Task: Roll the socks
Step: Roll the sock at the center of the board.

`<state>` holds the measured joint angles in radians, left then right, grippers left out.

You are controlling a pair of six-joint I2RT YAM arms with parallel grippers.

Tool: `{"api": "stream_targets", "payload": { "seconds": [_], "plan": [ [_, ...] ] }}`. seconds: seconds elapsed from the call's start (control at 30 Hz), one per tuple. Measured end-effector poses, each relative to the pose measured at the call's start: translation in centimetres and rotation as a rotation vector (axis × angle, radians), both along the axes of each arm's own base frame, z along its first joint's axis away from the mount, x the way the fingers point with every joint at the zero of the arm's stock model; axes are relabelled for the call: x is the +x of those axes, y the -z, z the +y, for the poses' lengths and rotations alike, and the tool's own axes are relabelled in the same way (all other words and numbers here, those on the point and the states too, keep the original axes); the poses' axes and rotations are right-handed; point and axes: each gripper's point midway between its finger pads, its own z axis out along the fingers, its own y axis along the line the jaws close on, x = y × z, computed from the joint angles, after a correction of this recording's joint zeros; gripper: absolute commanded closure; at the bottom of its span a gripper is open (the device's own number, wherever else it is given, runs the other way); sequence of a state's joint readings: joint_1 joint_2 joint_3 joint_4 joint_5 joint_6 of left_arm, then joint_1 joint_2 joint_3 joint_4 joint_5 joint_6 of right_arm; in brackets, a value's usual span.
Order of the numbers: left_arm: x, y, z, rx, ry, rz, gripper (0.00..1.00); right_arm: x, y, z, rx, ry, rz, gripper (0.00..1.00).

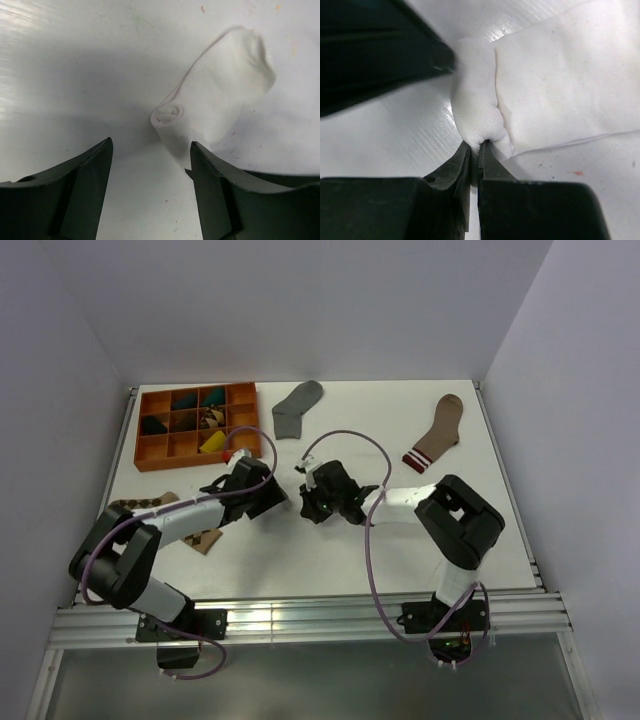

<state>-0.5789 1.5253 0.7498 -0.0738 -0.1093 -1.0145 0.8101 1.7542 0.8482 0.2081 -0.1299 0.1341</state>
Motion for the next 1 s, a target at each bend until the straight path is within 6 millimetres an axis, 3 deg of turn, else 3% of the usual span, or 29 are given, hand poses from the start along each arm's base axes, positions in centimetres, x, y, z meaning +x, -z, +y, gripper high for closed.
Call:
{"api": "stream_targets", "payload": {
  "seconds": [0.23, 0.43, 1.0],
  "plan": [
    [-0.5, -1.7, 1.2, -0.049, -0.051, -0.072, 0.33, 0.4, -0.2, 0.7, 0.104, -0.065, 0.225, 1.00],
    [-1.3, -0.1, 1.3, -0.078, -0.063, -0.051, 0.33, 0.2, -0.3, 2.1, 0.130, -0.129, 0.362, 1.00],
    [-0.5, 1.0, 0.9, -0.120, -0.129, -0.039, 0.41, 0.0, -0.3, 1.9, 0.195, -0.103, 0.614, 1.00]
  ]
}}
